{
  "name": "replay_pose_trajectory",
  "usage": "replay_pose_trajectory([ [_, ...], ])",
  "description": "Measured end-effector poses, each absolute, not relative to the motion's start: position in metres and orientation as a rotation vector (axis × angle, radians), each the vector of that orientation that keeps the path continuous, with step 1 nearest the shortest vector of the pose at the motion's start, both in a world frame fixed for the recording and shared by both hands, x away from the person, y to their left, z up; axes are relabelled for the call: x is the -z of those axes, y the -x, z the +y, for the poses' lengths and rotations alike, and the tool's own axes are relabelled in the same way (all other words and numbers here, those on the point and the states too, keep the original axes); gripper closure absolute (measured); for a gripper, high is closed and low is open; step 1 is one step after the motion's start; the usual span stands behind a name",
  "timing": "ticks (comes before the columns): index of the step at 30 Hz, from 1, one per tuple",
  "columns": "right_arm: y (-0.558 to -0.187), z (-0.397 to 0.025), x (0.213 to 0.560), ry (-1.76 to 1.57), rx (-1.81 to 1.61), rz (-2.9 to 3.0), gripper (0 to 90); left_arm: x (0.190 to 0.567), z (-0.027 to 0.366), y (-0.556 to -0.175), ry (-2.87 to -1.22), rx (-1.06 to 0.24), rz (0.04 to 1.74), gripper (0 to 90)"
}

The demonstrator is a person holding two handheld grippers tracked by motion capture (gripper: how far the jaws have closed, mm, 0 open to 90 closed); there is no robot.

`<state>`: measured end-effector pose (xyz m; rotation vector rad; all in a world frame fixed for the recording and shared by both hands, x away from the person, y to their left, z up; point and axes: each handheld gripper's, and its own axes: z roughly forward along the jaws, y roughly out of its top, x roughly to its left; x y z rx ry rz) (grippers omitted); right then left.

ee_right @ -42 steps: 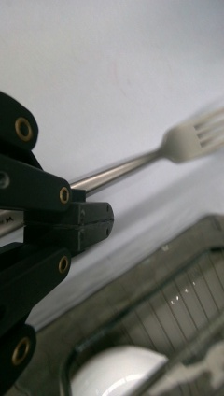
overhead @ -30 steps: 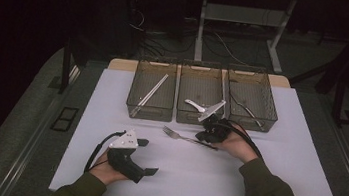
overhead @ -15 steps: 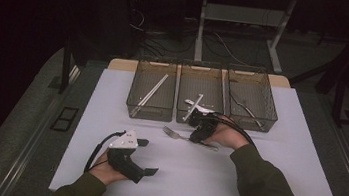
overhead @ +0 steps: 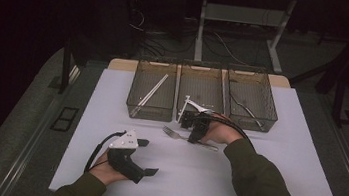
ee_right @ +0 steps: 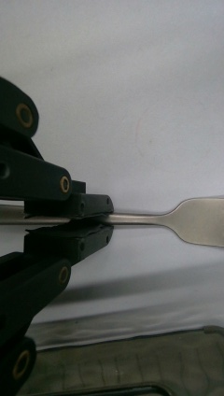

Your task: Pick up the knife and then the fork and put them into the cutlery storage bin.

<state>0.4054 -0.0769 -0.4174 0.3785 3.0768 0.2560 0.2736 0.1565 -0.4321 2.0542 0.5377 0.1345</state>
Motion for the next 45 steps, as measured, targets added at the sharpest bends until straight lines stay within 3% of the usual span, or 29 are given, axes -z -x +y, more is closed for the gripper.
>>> replay_pose_trajectory([
  [7, -0.405, -0.08, 0.417, -0.379, -0.288, 3.072, 84.3, 0.432, 0.157, -0.274, -2.052, -0.135, 0.537, 0.0],
  [20, -0.399, -0.117, 0.398, -0.538, -0.653, 3.019, 84.3, 0.432, 0.157, -0.274, -2.053, -0.131, 0.542, 0.0],
  [36, -0.403, -0.212, 0.334, -0.849, -1.139, 2.671, 84.3, 0.433, 0.159, -0.277, -2.045, -0.135, 0.565, 0.0],
  [45, -0.425, -0.269, 0.312, -1.046, -1.164, 2.433, 84.3, 0.433, 0.158, -0.276, -2.045, -0.134, 0.562, 0.0],
])
